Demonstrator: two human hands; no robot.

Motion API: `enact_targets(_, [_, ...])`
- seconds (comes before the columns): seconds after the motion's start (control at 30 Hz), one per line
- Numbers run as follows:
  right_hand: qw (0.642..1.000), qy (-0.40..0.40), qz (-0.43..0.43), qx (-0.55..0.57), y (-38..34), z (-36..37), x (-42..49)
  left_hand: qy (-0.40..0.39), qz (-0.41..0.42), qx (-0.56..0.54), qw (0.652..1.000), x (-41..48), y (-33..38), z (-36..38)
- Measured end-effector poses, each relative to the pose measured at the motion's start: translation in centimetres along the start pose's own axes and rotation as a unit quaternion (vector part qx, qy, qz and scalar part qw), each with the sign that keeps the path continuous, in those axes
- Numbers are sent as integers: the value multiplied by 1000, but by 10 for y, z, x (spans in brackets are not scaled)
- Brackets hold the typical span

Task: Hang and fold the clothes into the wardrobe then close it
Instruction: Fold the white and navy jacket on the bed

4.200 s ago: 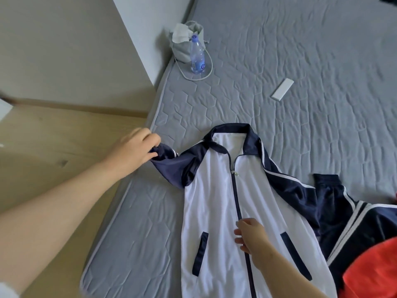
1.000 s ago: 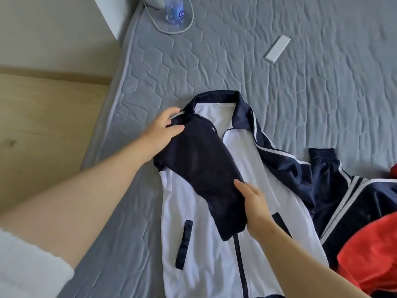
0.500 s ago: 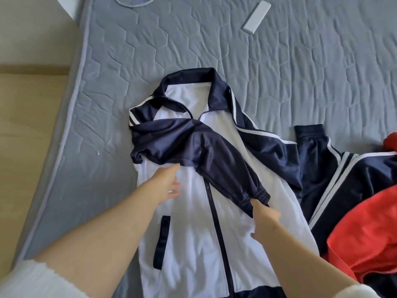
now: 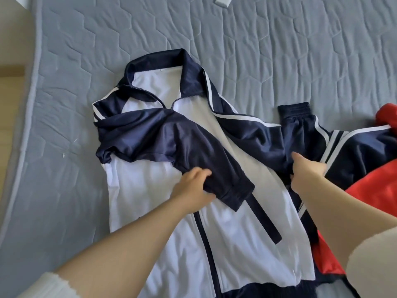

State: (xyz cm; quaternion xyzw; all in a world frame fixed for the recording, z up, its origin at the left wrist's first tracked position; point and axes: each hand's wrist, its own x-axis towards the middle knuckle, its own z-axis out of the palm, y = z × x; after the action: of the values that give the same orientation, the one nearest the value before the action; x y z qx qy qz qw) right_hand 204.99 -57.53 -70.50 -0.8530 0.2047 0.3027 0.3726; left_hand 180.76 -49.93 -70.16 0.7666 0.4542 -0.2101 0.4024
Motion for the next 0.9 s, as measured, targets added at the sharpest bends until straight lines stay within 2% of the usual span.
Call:
enact_targets(0.07, [998, -60, 16, 23, -1, -6, 1, -115, -8, 23, 993, 2, 0, 0])
enact_targets(0.1, [997, -67, 19, 44, -2, -8, -2, -133, -15, 14, 991, 3, 0, -1])
enact_targets(0.17, [993, -71, -17, 96, -7, -9, -11, -125, -38, -86, 988, 1, 4, -6])
enact_targets(0.23, [983, -70, -141, 96, -19, -5, -29, -91, -72, -239, 964, -5, 11, -16])
enact_targets(0.3, [952, -82, -283, 81, -37, 1, -54, -26, -87, -364, 927, -14, 17, -30])
enact_targets(0.33, [924, -100, -362, 71, -46, 4, -71, 1, -91, -433, 897, -18, 19, -39])
enact_targets(0.37, [881, -104, -460, 45, -52, 8, -88, 20, -97, -512, 853, -22, 18, -50])
enact_targets(0.4, [823, -95, -561, 5, -55, 12, -107, 31, -101, -601, 792, -27, 15, -61])
enact_targets(0.47, [689, -85, -716, -71, -46, 20, -139, 64, -85, -762, 638, -38, -1, -82])
enact_targets(0.5, [639, -95, -755, -113, -35, 23, -151, 90, -73, -817, 565, -44, -12, -90])
enact_targets(0.53, [598, -124, -774, -165, -21, 24, -159, 115, -61, -851, 509, -50, -25, -94])
enact_targets(0.57, [559, -185, -770, -245, -3, 25, -163, 133, -47, -871, 472, -57, -38, -94])
enact_targets(0.6, [527, -259, -734, -340, 15, 24, -164, 138, -40, -880, 452, -65, -52, -91])
enact_targets(0.63, [504, -324, -672, -435, 32, 22, -161, 133, -55, -880, 452, -72, -64, -85])
enact_targets(0.67, [500, -376, -589, -511, 48, 20, -157, 126, -99, -869, 468, -77, -75, -77])
enact_targets(0.7, [514, -402, -511, -559, 62, 19, -154, 110, -163, -842, 502, -81, -84, -70])
enact_targets(0.73, [546, -407, -445, -582, 71, 18, -151, 86, -225, -800, 549, -84, -88, -65])
enact_targets(0.77, [599, -399, -381, -580, 76, 18, -148, 57, -270, -757, 592, -85, -90, -60])
enact_targets(0.83, [726, -361, -281, -513, 80, 19, -139, 37, -297, -714, 633, -79, -90, -54])
enact_targets(0.9, [831, -298, -224, -413, 77, 24, -129, 99, -321, -668, 664, -68, -87, -48])
